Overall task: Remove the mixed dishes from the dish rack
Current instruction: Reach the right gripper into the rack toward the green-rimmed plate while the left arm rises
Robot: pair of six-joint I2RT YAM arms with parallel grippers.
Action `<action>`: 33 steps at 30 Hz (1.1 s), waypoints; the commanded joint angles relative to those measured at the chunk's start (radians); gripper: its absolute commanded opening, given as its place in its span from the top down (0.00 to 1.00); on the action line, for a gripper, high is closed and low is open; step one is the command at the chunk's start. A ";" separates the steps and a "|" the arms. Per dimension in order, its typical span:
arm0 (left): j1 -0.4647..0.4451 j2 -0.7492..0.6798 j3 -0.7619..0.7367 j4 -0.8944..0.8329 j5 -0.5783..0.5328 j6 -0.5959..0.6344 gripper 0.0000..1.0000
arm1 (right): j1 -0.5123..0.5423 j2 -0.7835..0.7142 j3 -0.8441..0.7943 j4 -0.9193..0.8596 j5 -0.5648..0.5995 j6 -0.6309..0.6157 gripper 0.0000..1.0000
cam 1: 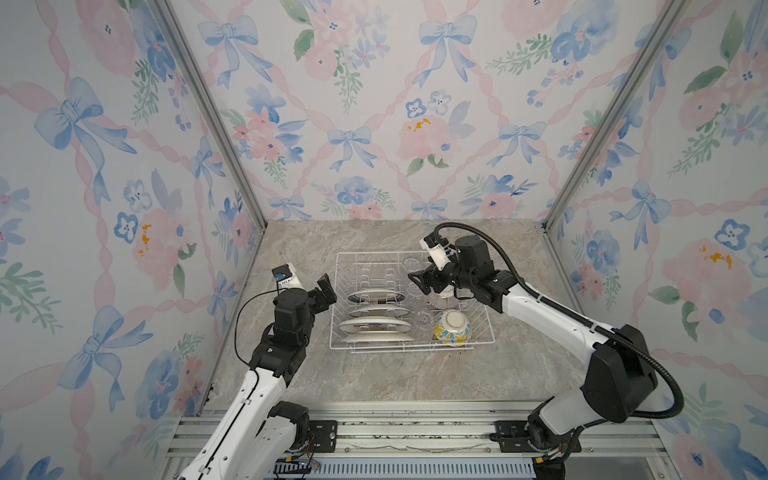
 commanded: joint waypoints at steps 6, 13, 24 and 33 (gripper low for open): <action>-0.003 -0.011 0.104 -0.092 0.110 0.001 0.02 | 0.054 0.116 0.141 -0.138 -0.152 -0.054 0.21; -0.003 0.030 0.163 -0.091 0.139 0.025 0.02 | 0.110 0.152 0.188 -0.233 -0.129 -0.091 0.27; -0.003 0.112 0.159 -0.089 0.169 0.068 0.02 | 0.176 0.278 0.308 -0.322 -0.010 -0.110 0.47; -0.003 0.098 0.120 -0.078 0.159 0.057 0.02 | 0.180 0.303 0.332 -0.318 0.019 -0.158 0.66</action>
